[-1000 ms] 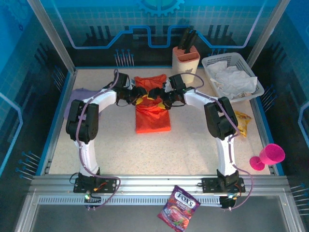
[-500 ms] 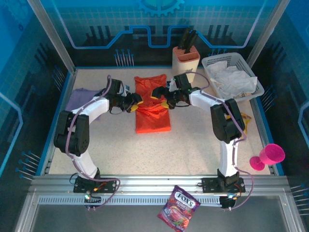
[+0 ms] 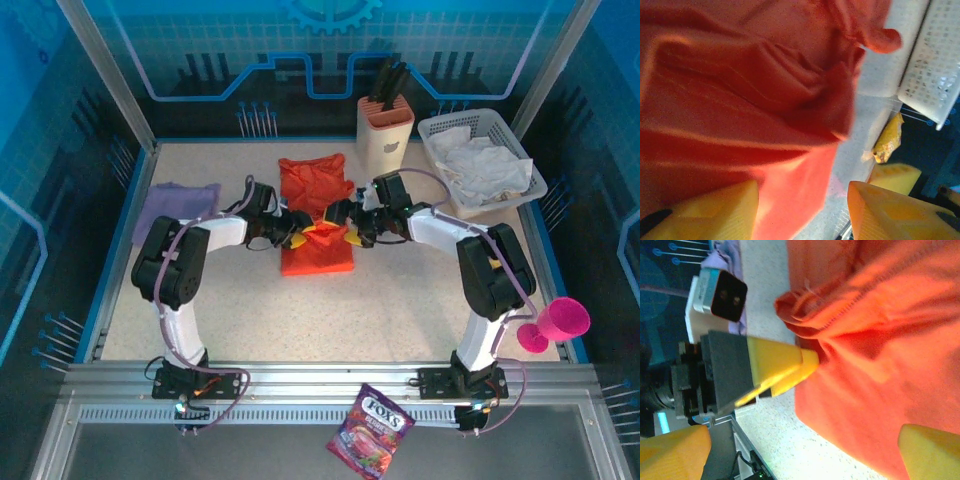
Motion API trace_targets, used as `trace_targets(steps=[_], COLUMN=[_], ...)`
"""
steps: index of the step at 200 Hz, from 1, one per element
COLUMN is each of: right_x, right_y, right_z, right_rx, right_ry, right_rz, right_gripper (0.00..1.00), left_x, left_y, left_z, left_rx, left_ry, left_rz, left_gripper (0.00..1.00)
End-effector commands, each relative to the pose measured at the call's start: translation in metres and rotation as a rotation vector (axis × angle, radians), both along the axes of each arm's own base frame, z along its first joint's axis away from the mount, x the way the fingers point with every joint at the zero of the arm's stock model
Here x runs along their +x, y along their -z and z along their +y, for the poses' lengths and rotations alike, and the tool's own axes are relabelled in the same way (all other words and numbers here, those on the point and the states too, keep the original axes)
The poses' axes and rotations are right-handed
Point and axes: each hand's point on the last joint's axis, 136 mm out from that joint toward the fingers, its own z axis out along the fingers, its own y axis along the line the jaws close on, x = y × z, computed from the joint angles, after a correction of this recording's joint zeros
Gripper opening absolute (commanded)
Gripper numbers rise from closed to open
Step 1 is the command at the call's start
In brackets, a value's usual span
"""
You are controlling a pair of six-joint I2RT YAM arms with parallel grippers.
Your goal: Fold and stack the t-shirts
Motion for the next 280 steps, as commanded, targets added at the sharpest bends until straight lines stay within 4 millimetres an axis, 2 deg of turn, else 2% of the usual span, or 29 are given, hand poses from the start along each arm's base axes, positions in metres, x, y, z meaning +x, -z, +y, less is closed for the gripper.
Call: trace_targets(steps=[1,25,58,122,153,169,191,215,239,260,280], right_x=[-0.008,-0.015,-0.021,-0.029,-0.033,-0.032,-0.031,-0.026,-0.015,-0.006,-0.001], right_y=[-0.008,0.003,0.022,0.074,0.086,0.084,0.077,0.063,0.04,0.023,-0.001], right_z=[0.01,0.016,0.03,0.033,0.033,0.033,0.033,0.035,0.037,0.034,0.029], right_rx=[0.039,0.037,0.04,-0.005,-0.004,0.0,-0.013,-0.004,0.002,0.005,-0.014], right_ry=[-0.003,-0.006,-0.028,-0.027,-0.026,-0.028,-0.036,-0.054,-0.069,-0.086,-0.096], right_rz=[-0.02,-0.009,0.031,0.122,0.143,0.138,0.122,0.089,0.034,0.005,-0.055], right_gripper=[0.97,0.98,0.98,0.98,0.97,0.97,0.97,0.97,0.99,0.99,1.0], left_x=[0.016,0.019,0.033,0.073,0.098,0.109,0.12,0.118,0.098,0.069,0.037], left_y=[-0.008,-0.003,-0.001,0.004,0.002,-0.005,-0.03,-0.049,-0.061,-0.062,-0.059], left_z=[-0.006,-0.004,-0.001,0.01,0.019,0.026,0.039,0.055,0.061,0.066,0.07], left_rx=[-0.039,-0.02,-0.031,-0.025,-0.006,0.018,0.054,0.114,0.129,0.156,0.162], left_ry=[0.0,-0.003,-0.011,-0.059,-0.074,-0.062,-0.045,-0.04,-0.03,-0.006,0.017], left_rz=[-0.036,-0.04,-0.05,-0.069,-0.091,-0.103,-0.142,-0.147,-0.152,-0.135,-0.112], left_gripper=[0.51,0.5,0.5,0.5,0.49,0.49,0.49,0.49,0.49,0.5,0.52])
